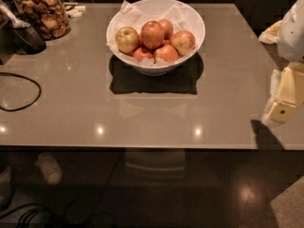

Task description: Pick apple from white bowl

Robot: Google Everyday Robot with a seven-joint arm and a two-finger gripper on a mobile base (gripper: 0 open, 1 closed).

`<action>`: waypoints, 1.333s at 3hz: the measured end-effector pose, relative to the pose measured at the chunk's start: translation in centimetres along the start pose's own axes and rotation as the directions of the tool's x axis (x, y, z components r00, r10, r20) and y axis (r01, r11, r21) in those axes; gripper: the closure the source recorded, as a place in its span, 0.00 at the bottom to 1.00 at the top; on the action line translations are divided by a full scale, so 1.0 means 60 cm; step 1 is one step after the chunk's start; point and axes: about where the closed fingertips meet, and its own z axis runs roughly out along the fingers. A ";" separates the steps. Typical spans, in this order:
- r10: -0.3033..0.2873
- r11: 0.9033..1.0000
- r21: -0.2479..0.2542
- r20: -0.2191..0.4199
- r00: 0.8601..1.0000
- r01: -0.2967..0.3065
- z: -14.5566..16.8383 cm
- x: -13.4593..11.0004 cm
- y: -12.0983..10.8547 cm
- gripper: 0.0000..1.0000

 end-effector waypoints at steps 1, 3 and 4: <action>0.000 1.000 0.000 0.000 1.000 0.000 0.000 0.000 0.000 0.00; -0.047 0.999 0.026 -0.022 0.999 0.047 -0.009 -0.116 -0.121 0.00; -0.093 0.994 0.060 -0.012 0.996 0.094 -0.013 -0.188 -0.182 0.00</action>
Offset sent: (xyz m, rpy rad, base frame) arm 0.1027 0.0569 0.0465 -0.0572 0.0044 0.0198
